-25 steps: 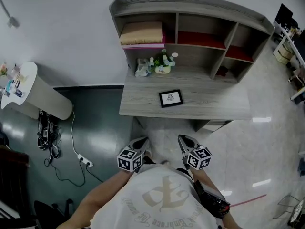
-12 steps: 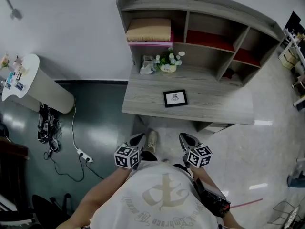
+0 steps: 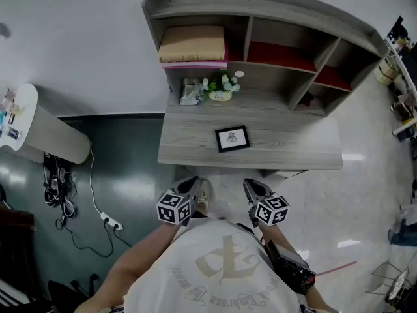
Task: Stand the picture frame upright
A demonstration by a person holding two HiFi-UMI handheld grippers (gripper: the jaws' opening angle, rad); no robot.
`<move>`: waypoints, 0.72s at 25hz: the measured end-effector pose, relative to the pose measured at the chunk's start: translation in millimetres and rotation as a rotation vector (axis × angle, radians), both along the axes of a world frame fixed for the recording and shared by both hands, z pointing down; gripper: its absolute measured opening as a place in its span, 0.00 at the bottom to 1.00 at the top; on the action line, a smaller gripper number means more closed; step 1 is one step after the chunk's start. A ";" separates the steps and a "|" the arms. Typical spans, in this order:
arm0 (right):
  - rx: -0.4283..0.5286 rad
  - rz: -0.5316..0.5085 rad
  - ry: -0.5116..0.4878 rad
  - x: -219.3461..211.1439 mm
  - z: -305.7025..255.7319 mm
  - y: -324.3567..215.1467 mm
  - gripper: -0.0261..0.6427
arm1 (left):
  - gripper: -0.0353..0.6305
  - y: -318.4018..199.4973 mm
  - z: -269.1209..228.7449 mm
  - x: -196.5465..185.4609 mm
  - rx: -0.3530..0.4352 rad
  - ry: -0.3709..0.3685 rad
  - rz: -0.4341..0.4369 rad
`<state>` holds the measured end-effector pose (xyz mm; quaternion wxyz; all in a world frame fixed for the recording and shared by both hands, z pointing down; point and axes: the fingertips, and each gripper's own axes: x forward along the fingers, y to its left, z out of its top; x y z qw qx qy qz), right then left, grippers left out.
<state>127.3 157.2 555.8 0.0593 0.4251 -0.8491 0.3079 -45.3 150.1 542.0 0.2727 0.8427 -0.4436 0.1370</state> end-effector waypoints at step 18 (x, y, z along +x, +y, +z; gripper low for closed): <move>-0.065 0.109 0.031 -3.1 9.5 -86.7 0.05 | 0.07 -114.8 5.5 19.1 -0.011 0.011 0.177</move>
